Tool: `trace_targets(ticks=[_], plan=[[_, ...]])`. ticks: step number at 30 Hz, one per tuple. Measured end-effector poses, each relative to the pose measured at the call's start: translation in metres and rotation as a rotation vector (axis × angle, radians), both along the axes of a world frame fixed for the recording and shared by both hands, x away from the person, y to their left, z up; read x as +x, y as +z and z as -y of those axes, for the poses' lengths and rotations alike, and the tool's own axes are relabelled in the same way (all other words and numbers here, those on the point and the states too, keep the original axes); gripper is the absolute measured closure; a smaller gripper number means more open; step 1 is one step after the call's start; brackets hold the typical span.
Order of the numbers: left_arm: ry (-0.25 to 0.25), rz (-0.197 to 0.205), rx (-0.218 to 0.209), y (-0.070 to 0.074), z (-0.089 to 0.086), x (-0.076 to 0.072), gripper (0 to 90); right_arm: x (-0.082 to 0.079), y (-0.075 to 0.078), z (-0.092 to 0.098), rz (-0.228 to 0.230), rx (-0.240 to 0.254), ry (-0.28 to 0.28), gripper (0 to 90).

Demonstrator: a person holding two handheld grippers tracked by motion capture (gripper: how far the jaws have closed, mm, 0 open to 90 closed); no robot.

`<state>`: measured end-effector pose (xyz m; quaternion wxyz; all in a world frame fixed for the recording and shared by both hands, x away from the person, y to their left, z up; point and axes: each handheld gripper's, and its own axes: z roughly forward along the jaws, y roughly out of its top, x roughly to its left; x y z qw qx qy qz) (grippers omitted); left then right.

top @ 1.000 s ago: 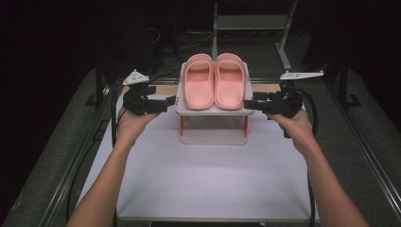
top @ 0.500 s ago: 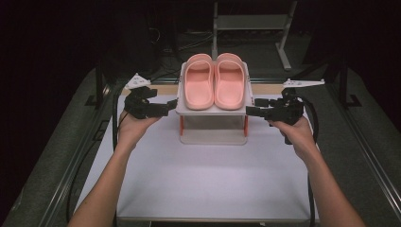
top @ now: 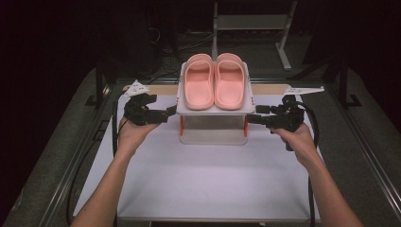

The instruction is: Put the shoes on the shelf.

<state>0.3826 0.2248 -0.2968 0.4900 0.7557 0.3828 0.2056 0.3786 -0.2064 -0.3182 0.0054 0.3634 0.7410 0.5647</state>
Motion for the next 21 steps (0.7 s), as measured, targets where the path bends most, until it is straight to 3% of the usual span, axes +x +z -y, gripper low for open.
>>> trace_targets(ticks=[21], plan=[[-0.005,-0.008,0.000,-0.023,-0.005,-0.013,9.0,-0.013,-0.024,0.005,-0.028,0.007,0.015,19.2]])
